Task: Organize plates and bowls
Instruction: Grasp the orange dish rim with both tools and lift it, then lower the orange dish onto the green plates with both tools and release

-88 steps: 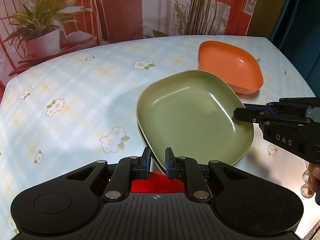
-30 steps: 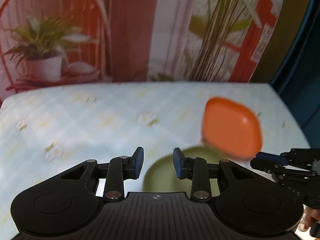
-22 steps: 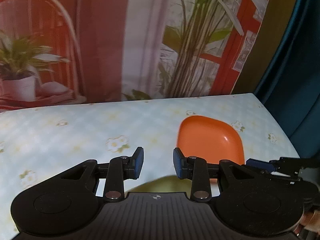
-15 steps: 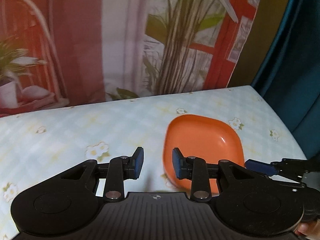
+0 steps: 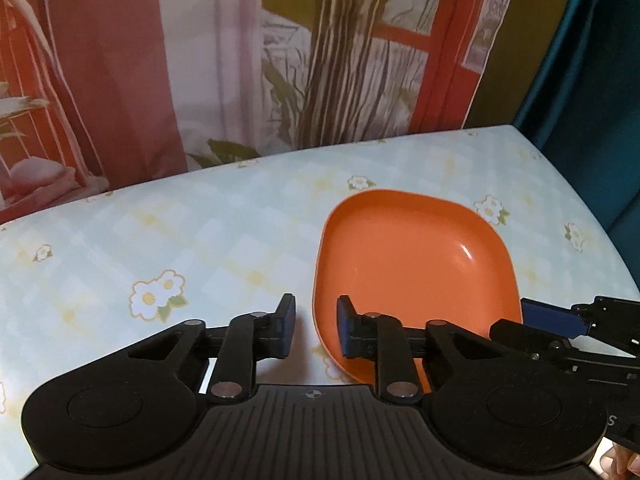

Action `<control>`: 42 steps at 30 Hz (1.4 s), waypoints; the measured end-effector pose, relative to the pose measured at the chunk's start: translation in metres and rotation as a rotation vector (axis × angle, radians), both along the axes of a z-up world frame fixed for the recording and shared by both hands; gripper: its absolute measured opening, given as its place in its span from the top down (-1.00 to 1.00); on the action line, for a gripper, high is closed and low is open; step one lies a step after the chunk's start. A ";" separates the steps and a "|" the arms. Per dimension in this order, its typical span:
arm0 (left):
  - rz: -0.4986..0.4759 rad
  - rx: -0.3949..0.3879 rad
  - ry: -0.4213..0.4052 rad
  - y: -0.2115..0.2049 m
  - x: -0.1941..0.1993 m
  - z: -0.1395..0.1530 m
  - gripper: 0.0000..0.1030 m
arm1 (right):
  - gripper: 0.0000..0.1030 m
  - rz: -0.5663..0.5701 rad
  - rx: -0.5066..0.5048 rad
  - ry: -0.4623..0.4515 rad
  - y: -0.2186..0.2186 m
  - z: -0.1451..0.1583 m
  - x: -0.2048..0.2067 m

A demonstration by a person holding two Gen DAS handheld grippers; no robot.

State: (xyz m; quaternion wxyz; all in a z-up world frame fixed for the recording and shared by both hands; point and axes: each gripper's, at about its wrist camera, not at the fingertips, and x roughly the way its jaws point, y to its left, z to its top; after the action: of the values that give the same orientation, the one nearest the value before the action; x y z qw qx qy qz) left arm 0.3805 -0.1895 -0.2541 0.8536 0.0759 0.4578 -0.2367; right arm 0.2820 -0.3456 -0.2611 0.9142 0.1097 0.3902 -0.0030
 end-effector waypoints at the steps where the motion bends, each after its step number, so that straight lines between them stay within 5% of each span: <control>1: 0.000 0.003 0.001 -0.001 0.000 -0.001 0.61 | 0.50 0.001 0.002 0.000 0.000 -0.001 0.000; 12: -0.038 0.019 -0.010 -0.004 -0.004 -0.006 0.76 | 0.55 -0.006 0.012 0.010 -0.002 -0.010 0.004; 22: -0.062 0.000 -0.049 0.010 -0.027 0.026 0.76 | 0.70 0.002 0.006 -0.024 -0.007 0.005 -0.001; 42: 0.007 -0.031 0.003 0.105 -0.099 0.064 0.70 | 0.78 0.160 -0.020 -0.098 0.063 0.044 -0.036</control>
State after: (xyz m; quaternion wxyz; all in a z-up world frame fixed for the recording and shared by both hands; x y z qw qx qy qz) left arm 0.2819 -0.0842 -0.1898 0.8549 0.0609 0.4555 -0.2410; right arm 0.2464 -0.2827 -0.2172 0.9306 0.0689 0.3523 0.0715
